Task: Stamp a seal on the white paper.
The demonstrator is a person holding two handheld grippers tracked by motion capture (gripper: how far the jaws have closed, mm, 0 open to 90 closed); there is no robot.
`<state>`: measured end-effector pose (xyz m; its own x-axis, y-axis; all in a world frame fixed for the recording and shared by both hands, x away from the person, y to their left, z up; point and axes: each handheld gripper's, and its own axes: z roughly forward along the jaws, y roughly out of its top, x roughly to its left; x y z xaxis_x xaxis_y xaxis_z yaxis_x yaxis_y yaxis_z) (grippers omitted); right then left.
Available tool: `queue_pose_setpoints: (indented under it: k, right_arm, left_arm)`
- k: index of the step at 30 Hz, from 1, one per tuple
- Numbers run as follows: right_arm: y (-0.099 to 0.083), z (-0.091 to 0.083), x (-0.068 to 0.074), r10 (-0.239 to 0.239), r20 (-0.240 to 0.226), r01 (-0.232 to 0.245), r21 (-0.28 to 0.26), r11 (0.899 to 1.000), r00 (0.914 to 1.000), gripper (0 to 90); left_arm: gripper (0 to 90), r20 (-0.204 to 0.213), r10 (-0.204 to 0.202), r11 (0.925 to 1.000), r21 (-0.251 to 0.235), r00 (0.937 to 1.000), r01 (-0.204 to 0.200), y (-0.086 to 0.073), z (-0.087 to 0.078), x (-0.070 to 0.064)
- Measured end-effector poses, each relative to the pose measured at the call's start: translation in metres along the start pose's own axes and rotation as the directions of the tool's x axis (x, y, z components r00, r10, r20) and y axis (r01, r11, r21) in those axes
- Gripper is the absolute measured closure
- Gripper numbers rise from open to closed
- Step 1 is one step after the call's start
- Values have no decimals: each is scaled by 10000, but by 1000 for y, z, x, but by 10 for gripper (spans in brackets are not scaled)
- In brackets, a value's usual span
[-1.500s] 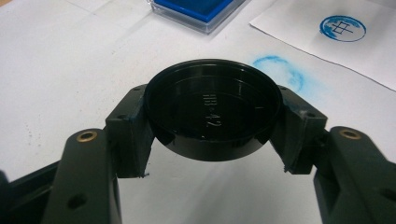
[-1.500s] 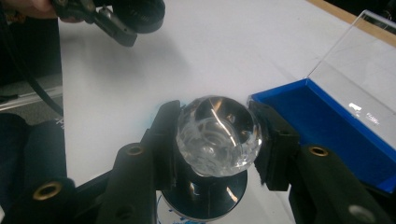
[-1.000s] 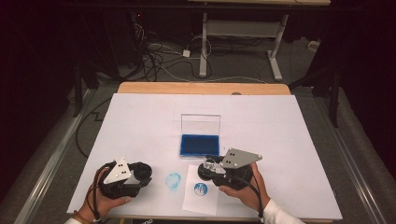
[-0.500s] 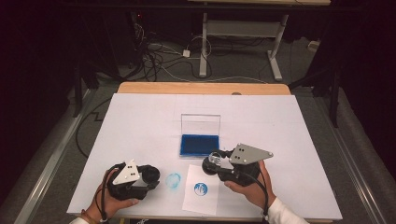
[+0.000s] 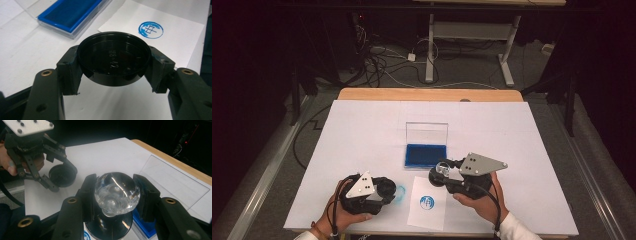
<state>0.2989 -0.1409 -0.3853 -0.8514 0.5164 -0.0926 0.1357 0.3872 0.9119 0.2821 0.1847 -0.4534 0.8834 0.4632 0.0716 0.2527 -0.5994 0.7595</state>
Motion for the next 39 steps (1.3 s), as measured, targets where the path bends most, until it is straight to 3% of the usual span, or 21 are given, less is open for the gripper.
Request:
queue_pose_setpoints:
  k: [9,23,32,39]
  right_arm:
    - [6,9,6,-11,-190,10,-81,10000,9998,571]
    - [14,27,22,244,-1046,-277,-306,9991,9942,571]
    - [12,35,30,243,-1418,-271,-183,9995,9896,571]
    - [11,35,30,254,-1500,-278,-140,9995,9884,571]
  left_arm:
    - [365,330,108,9998,-157,9994,-103,11,13,-5]
    - [365,795,373,9980,-545,9961,-330,38,33,-23]
    - [365,996,491,9961,-786,9938,-413,46,38,-28]
    - [365,1084,273,9944,-1045,9937,-159,48,35,-29]
